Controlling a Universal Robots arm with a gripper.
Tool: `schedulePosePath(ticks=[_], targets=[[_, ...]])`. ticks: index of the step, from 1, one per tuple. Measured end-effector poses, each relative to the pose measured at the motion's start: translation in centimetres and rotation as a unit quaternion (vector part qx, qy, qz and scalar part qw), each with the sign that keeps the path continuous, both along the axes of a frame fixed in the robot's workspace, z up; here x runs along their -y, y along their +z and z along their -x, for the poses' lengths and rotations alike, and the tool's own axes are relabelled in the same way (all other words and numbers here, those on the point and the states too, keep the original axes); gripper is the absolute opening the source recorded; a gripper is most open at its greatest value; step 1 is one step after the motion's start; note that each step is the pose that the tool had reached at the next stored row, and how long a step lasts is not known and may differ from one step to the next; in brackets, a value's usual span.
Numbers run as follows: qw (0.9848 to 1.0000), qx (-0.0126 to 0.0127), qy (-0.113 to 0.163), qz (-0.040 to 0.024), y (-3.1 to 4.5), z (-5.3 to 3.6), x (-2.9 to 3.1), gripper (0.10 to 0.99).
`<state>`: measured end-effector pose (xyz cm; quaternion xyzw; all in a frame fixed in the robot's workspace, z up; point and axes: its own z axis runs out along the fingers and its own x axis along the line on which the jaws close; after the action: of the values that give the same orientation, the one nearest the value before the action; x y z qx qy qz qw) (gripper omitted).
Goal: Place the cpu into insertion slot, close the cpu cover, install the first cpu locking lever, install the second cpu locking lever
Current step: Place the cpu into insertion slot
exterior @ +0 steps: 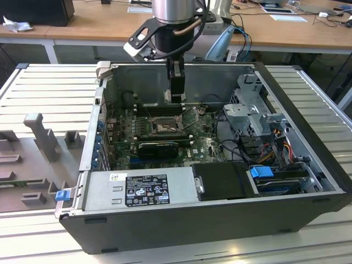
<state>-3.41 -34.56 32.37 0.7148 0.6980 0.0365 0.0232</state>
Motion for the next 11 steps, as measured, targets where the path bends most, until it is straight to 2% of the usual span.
schedulePosePath(ticks=[7,11], targets=[[1.0000,-0.0001,0.008,0.0000,-1.55,0.21,-0.10,0.529],[1.0000,-0.0003,0.009,-0.0001,-1.97,0.26,-0.11,0.529]])
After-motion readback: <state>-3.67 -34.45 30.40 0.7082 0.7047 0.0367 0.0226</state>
